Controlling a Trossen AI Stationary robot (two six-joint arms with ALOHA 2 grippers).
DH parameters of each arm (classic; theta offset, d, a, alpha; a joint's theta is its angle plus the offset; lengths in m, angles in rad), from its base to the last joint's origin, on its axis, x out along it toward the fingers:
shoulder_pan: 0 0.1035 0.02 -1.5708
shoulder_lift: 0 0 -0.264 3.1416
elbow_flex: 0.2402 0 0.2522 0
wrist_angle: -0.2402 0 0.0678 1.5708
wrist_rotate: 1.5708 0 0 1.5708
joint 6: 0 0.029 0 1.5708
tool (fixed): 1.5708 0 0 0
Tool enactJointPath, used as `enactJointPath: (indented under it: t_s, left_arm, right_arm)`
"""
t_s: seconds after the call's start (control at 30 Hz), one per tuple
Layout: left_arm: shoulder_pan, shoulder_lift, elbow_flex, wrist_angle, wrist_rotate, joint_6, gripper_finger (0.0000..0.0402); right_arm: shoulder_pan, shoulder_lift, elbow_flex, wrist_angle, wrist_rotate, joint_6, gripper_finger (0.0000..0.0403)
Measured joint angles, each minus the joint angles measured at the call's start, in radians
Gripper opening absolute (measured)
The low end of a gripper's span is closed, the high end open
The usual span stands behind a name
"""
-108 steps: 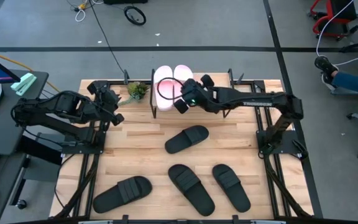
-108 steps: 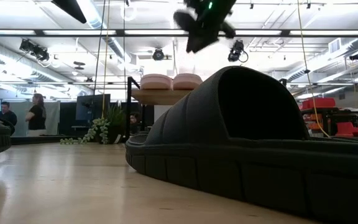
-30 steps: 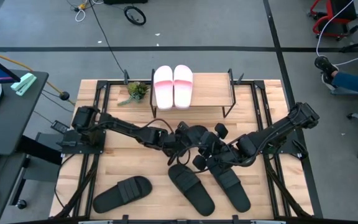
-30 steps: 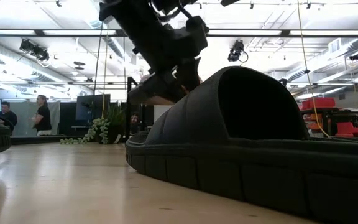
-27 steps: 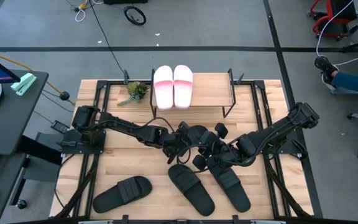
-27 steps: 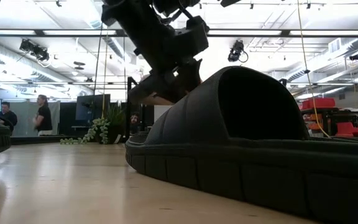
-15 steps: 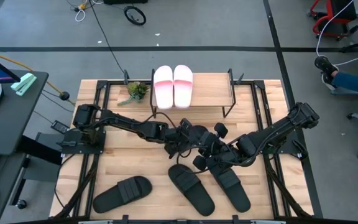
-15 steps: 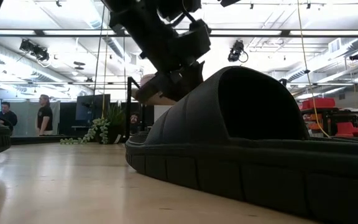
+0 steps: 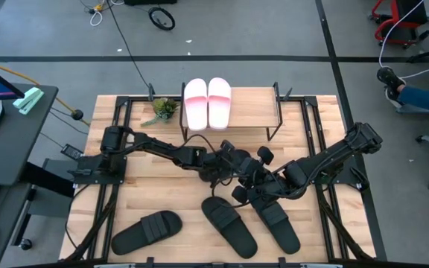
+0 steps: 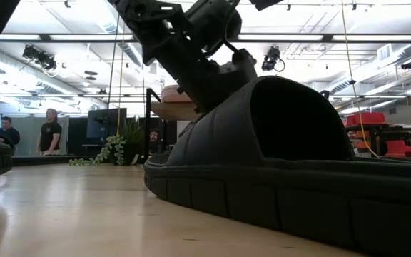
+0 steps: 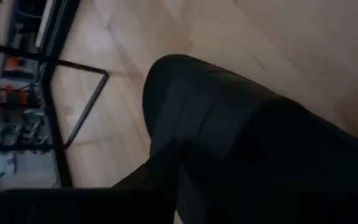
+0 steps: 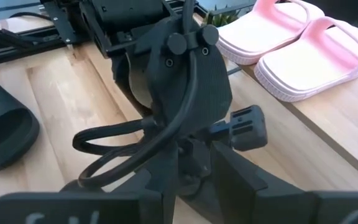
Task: Pick and place slides into the shelf
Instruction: Put the top black slide on the shelf
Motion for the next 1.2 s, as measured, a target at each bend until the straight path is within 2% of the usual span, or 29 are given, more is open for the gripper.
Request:
enactJointPath:
  t_s: [0.1, 0.23, 0.43, 0.57, 0.67, 0.77, 0.93, 1.07, 1.2]
  left_arm:
    - [-0.01, 0.0, 0.0, -0.001, -0.088, -0.014, 0.0076]
    - [-0.052, 0.0, 0.0, -0.011, -0.283, -0.032, 0.0016]
    - [-0.158, 0.0, -0.001, -0.005, -0.513, -0.024, 0.0033]
    - [-0.23, 0.0, 0.02, -0.006, -0.624, 0.032, 0.0014]
    - [-0.264, 0.0, 0.052, 0.0, -0.663, 0.026, 0.0014]
    - [-0.285, 0.0, 0.093, -0.012, -0.732, 0.045, 0.002]
    - [-0.263, -0.02, 0.192, -0.036, -0.782, 0.061, 0.0011]
    - [-0.227, -0.08, 0.306, -0.166, -0.777, -0.045, 0.0014]
    - [-0.17, -0.107, 0.465, -0.265, -0.656, -0.072, 0.0011]
  right_arm:
    - [0.0, 0.0, 0.0, -0.004, -0.001, 0.0, 0.0101]
    - [0.0, 0.0, 0.0, -0.007, 0.001, 0.002, 0.0101]
    - [-0.008, -0.012, 0.014, -0.041, 0.075, 0.006, 0.0101]
    - [0.0, -0.076, 0.014, -0.09, 0.129, 0.009, 0.0101]
    - [0.011, -0.15, 0.015, -0.152, 0.169, -0.009, 0.0101]
    - [0.049, -0.199, -0.015, -0.19, 0.171, 0.09, 0.0101]
    - [0.187, -0.246, -0.11, -0.258, 0.174, 0.203, 0.0101]
    - [0.324, -0.312, -0.18, -0.328, 0.294, 0.412, 0.0101]
    - [0.442, -0.374, -0.266, -0.355, 0.451, 0.512, 0.0101]
